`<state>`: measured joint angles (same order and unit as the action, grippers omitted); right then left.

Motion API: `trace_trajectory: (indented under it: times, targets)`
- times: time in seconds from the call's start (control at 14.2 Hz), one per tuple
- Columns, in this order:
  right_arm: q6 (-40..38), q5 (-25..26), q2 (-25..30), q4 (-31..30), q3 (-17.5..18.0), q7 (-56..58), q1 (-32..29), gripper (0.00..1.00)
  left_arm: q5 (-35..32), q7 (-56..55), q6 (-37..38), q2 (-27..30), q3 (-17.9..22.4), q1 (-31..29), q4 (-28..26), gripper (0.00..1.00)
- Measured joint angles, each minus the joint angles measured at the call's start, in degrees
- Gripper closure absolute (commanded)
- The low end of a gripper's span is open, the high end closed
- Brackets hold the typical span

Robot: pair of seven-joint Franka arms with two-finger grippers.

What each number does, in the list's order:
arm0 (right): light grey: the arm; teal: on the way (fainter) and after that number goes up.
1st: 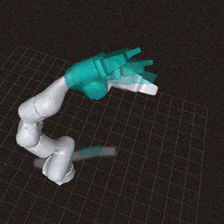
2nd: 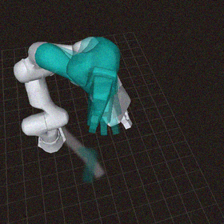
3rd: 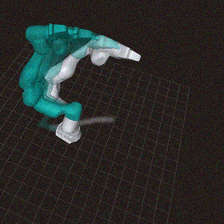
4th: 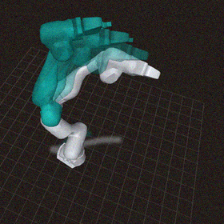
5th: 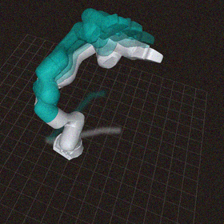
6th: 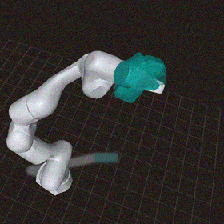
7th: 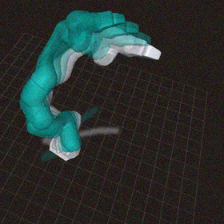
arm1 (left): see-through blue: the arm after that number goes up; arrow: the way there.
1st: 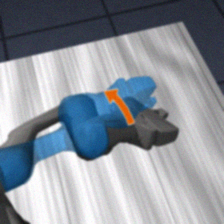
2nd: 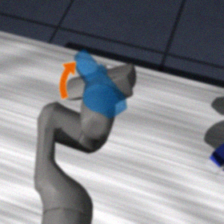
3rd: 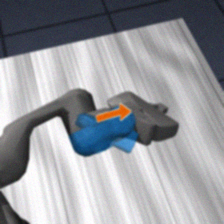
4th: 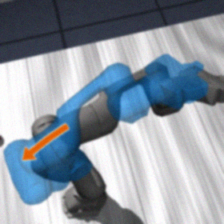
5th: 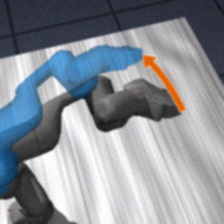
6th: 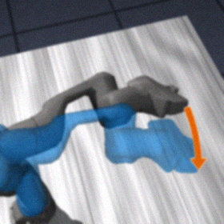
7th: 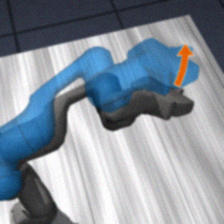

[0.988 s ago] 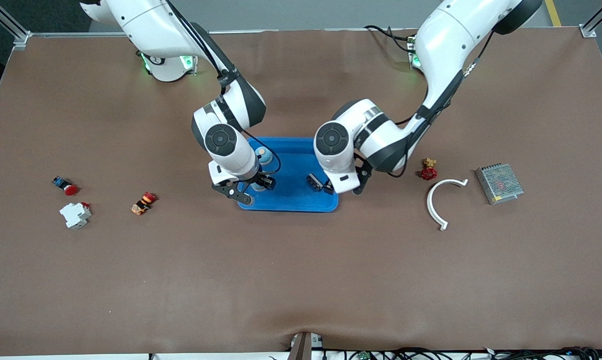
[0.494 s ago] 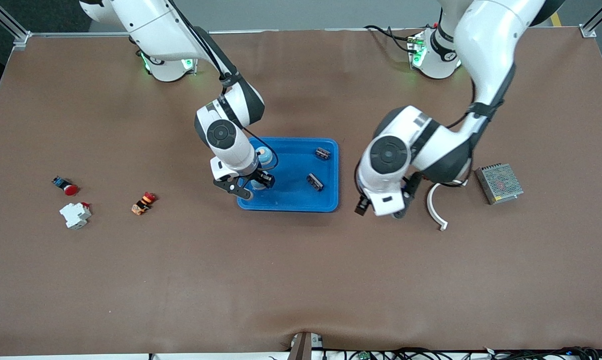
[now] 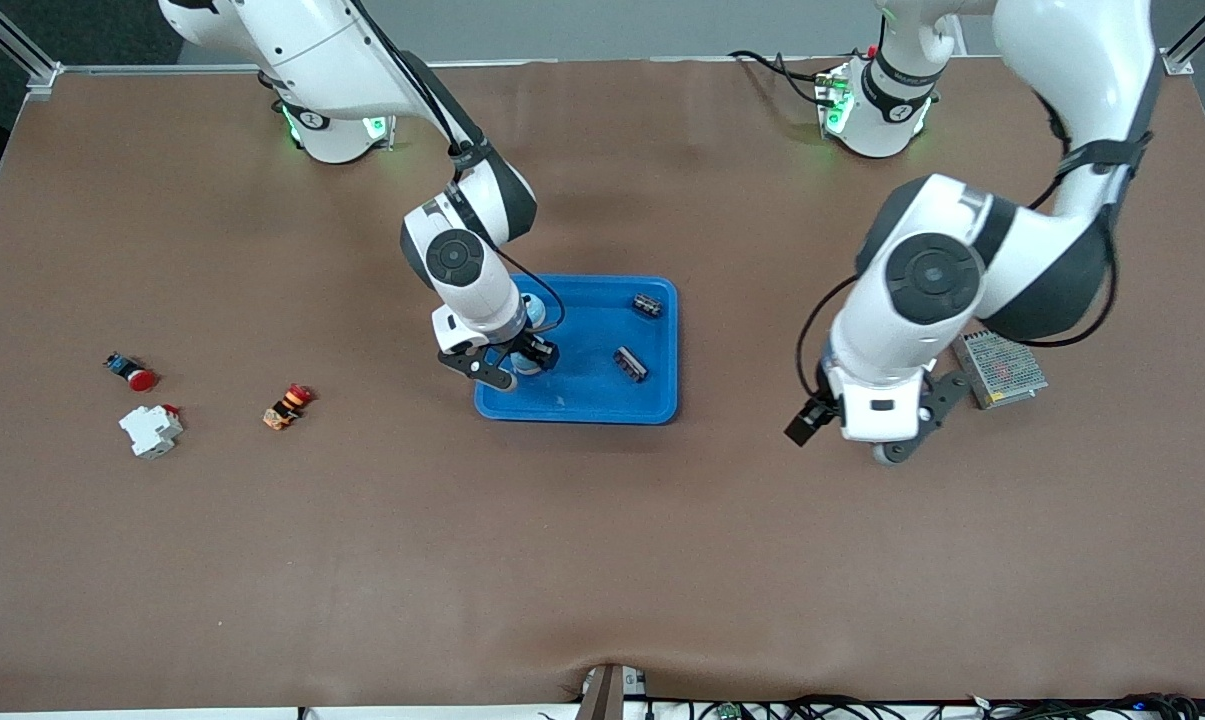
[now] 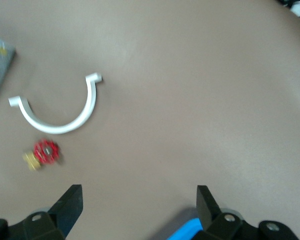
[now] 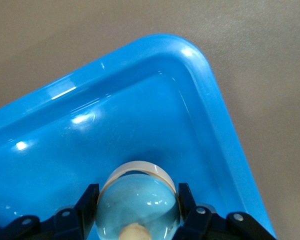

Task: Place electrolytic capacitor and blue bell in tray
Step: 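Lower the bell into the tray with the right gripper while the left gripper retracts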

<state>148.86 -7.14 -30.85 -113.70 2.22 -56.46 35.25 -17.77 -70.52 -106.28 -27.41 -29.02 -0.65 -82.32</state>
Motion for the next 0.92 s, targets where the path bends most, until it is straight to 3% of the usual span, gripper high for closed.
trace_trajectory:
  times: [0.21,0.64,0.92]
  targets:
    - [2.09,0.00,-1.16,-0.35,-0.06,-0.01,0.00,1.00,0.00,8.52,0.47,2.77,-0.01,-2.35,0.06,0.00]
    - [2.89,0.00,-1.76,-0.39,-0.49,-0.01,0.00,1.00,0.18,19.28,11.36,11.16,0.08,-3.80,-0.07,0.00]
    - [3.73,0.00,-1.99,-0.42,-0.75,-0.01,-0.02,1.00,4.97,32.77,12.39,18.03,5.29,-4.09,-4.28,0.00]
